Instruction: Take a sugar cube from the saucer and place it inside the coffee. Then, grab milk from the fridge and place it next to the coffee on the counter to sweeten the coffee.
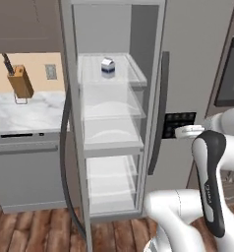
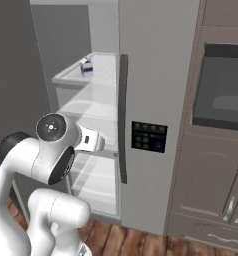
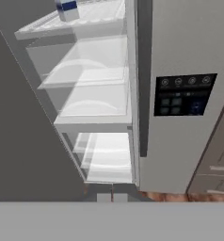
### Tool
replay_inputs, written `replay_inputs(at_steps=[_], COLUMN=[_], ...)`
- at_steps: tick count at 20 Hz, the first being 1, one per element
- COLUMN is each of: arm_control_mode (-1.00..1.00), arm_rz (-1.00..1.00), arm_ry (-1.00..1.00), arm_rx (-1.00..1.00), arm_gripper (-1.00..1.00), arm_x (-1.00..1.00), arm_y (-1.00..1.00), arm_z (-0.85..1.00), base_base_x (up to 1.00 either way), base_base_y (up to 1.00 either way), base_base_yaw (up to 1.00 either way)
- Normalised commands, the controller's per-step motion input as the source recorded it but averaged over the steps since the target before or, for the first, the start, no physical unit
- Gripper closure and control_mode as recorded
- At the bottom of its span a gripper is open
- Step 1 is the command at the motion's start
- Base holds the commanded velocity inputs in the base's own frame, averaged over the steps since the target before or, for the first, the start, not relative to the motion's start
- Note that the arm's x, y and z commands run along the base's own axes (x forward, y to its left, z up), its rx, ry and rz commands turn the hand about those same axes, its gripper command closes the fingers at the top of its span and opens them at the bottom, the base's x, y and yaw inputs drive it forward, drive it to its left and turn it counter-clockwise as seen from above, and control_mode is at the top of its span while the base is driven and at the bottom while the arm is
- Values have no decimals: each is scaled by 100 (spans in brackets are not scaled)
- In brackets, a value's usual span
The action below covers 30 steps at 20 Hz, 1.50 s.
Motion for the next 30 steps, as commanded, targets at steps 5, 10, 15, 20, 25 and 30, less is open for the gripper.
replay_inputs(at_steps=[5,10,15,20,25,30], arm_control_mode=[100,100,100,100,100,100], arm_rz=[0,0,0,0,0,0], arm_ry=[0,0,0,0,0,0], arm_rx=[0,0,0,0,0,0], arm_gripper=[100,100,100,100,100,100], arm_x=[0,0,0,0,0,0], arm_y=[0,0,0,0,0,0], arm_z=[0,0,0,0,0,0], base_base_x=[33,39,39,38,47,40], base_base_y=[8,5,7,14,12,19], base_base_yaw=[4,9,14,9,6,6])
